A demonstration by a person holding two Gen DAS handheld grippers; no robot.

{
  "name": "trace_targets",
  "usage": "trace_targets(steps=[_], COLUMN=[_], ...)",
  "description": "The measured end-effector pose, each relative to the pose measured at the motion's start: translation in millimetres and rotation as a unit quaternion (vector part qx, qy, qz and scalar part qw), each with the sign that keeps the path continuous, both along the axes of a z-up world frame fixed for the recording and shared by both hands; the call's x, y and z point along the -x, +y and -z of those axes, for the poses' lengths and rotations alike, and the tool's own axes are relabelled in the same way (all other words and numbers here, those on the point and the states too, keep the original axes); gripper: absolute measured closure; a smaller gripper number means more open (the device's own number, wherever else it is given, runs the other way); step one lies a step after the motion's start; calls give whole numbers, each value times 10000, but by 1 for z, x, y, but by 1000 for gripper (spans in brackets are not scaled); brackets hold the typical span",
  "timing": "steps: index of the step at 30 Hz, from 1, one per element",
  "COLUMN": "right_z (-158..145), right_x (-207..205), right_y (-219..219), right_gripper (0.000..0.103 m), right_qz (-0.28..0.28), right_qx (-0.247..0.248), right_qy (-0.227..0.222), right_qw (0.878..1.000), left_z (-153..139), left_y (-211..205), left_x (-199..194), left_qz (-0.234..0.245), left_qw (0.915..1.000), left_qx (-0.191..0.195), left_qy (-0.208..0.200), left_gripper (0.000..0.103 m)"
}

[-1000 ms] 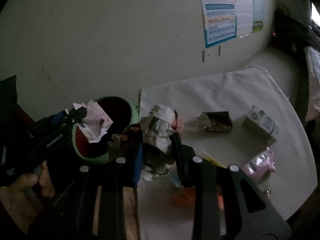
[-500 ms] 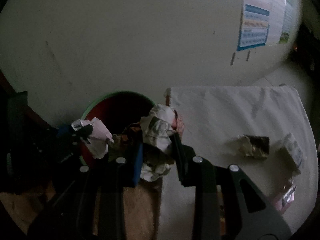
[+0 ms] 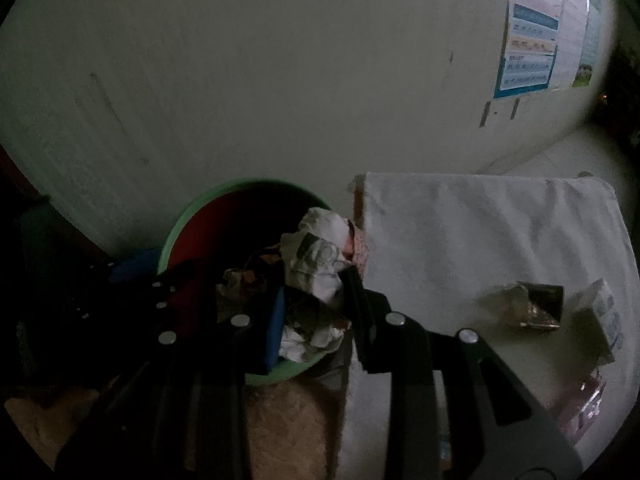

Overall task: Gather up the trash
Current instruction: 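Carry both held papers over the green bin and open both tools, then move both tools back toward the remaining trash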

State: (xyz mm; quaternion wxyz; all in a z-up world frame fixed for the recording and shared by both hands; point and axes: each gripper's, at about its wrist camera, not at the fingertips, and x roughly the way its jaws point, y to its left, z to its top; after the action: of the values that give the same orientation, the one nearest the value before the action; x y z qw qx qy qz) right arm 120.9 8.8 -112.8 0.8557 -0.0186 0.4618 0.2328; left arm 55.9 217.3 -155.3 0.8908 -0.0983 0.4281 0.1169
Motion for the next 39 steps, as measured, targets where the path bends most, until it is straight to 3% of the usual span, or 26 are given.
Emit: trace_targets(steps=[5, 7, 12, 18, 25, 31, 39], right_z=[1, 0, -9, -17, -24, -26, -13], right_x=[-3, -5, -3, 12, 32, 58, 97], right_y=[20, 26, 26, 0, -61, -127, -242], right_gripper=[67, 52, 40, 35, 28, 24, 23], right_qz=[-174, -180, -143, 41, 525, 1119, 2369], right_qx=[46, 5, -119, -285, -497, -343, -180], right_qy=[-28, -19, -92, -105, -69, -194, -76], right_qw=[9998, 9998, 9998, 9995, 9974, 9929, 9713], left_z=[-11, -13, -18, -21, -31, -44, -50], left_y=[14, 19, 18, 5, -30, -74, -138], left_x=[19, 25, 28, 26, 23, 19, 28], left_qz=[-394, -451, -500, -308, 124, 665, 1762], left_qw=[9990, 9987, 9983, 9991, 9994, 9969, 9824], left_qx=[97, 102, -44, -61, -43, -103, -37], left_qy=[-190, -224, -283, -291, -307, -407, -625], left_gripper=[41, 41, 40, 39, 38, 35, 32])
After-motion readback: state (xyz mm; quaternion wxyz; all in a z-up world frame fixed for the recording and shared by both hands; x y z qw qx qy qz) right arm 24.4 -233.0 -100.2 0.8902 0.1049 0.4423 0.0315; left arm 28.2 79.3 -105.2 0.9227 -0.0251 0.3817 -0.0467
